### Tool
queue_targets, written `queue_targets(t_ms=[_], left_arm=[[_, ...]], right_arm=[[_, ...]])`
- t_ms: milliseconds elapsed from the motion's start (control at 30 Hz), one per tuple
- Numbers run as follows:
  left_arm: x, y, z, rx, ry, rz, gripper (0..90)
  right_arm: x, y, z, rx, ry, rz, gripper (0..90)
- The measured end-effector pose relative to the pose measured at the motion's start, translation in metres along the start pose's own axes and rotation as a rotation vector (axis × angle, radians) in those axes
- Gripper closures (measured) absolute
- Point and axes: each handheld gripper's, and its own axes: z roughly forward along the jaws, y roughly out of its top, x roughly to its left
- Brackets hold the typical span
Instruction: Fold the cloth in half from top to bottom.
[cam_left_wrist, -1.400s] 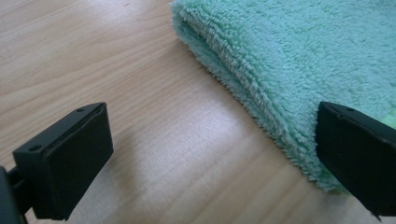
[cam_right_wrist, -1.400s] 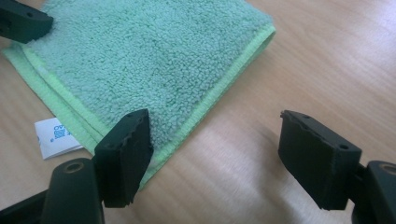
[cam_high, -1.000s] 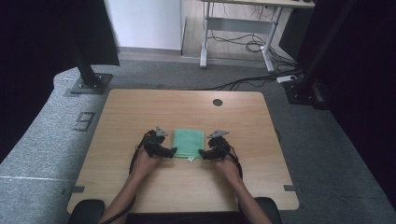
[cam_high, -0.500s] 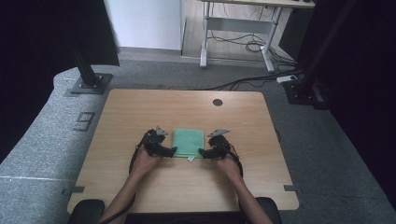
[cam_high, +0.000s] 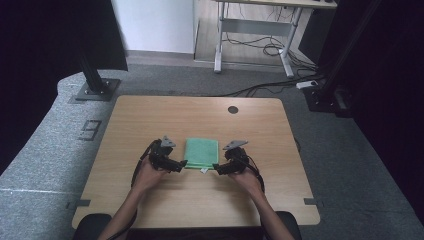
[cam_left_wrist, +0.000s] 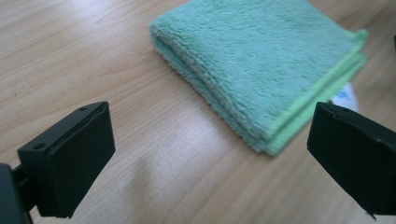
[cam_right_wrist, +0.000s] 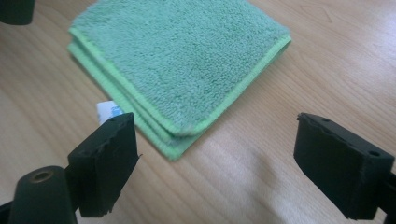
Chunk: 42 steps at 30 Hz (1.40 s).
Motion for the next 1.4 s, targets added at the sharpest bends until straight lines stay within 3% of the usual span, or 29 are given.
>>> queue_targets(t_ms=[233, 400, 567, 967, 1167, 1400], left_arm=[[-0.008, -0.001, -0.017, -0.002, -0.015, 0.031, 0.2], [-0.013, -0.003, -0.029, 0.003, 0.000, 0.068, 0.0], [-0.014, -0.008, -0.040, 0.002, 0.031, 0.077, 0.0], [-0.004, -0.029, -0.064, -0.005, 0.071, 0.058, 0.0], [-0.003, -0.047, -0.065, 0.003, 0.087, 0.065, 0.0], [-0.001, -0.065, -0.060, 0.019, 0.083, 0.045, 0.0]], right_arm=[[0.003, -0.004, -0.018, -0.010, -0.012, -0.017, 5.5], [0.003, -0.006, -0.030, -0.018, -0.022, -0.029, 3.1], [0.002, -0.011, -0.042, -0.030, -0.032, -0.026, 2.2], [-0.007, -0.029, -0.070, -0.044, -0.071, -0.006, 2.2], [-0.016, -0.045, -0.075, -0.043, -0.092, 0.030, 2.0], [-0.024, -0.068, -0.071, -0.026, -0.117, 0.074, 2.0]])
